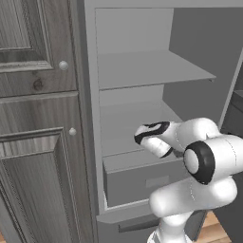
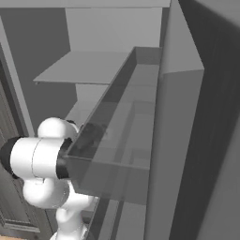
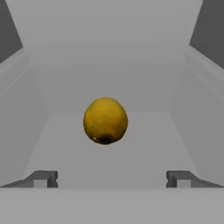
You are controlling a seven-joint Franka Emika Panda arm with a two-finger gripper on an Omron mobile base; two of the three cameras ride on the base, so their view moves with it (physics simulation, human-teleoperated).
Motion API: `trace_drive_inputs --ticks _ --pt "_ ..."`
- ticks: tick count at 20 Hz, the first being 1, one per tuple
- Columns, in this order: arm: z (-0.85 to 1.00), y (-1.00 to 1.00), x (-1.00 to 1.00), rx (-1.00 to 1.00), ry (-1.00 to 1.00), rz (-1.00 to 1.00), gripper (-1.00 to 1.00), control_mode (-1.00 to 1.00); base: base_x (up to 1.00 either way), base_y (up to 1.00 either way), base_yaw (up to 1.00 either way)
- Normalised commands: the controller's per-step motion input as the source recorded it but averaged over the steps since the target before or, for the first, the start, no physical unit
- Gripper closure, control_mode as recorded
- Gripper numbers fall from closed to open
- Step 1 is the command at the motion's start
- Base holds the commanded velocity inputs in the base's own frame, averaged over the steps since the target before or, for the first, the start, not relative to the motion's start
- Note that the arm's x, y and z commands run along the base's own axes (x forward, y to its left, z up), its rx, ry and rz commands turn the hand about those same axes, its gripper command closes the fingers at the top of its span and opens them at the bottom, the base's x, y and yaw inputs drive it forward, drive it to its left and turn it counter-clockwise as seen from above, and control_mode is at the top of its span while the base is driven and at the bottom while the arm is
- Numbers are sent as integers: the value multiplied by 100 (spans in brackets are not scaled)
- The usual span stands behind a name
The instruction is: Place the liquor on the top shelf of the fridge to keep it out of children's reach, and place the lemon and apple on lower shelves for easy access.
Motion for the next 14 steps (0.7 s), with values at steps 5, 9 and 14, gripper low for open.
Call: trace_drive_inputs --ticks 5,9,14 --pt "99 0 -48 -6 5 0 -100 -100 0 0 0" --pt "100 0 -48 -8 13 0 -100 -100 0 0 0" --pt "99 0 -40 -9 18 0 -100 -100 0 0 0"
